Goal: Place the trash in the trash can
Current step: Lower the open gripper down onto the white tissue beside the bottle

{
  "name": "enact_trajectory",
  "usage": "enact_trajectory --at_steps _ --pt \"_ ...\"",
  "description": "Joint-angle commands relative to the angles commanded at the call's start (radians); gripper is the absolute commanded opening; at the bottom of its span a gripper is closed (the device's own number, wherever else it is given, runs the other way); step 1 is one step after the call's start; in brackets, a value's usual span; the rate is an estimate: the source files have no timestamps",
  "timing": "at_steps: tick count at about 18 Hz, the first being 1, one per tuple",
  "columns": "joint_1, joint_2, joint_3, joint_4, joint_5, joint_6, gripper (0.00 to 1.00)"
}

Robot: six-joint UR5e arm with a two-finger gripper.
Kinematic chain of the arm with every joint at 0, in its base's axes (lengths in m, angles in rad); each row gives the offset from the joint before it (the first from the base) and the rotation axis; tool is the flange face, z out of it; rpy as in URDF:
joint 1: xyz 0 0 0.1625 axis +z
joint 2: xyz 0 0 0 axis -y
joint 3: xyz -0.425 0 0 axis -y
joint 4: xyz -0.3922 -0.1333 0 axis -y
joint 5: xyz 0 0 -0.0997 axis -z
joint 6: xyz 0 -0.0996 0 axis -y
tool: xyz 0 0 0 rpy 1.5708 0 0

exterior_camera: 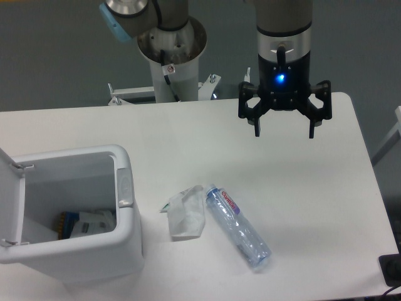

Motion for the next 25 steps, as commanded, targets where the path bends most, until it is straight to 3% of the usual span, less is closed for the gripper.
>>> enact_trajectory --at_steps 4,7,9,11,15,18,23,25 --pt "-0.017 -0.005 -0.026 0.017 -0.005 -0.011 1.00" --pt "-0.051 -0.011 -0.098 0.096 -0.003 -0.017 1.00" --pt "-0.083 -0.008 -0.188 0.240 -0.002 -0.085 1.00" --pt "-0.130 -0.014 -0.248 0.314 -0.008 -0.148 1.00" --pt "-0.182 -0.035 -0.356 0.333 -0.018 -0.128 1.00" --pt "-0.216 -0.077 -0.408 0.334 -0.040 -0.010 1.00" --pt "-0.232 -0.156 -0.429 0.337 -0.127 0.138 1.00" --pt "-0.241 -0.202 -0.431 0.368 -0.127 0.147 1.00"
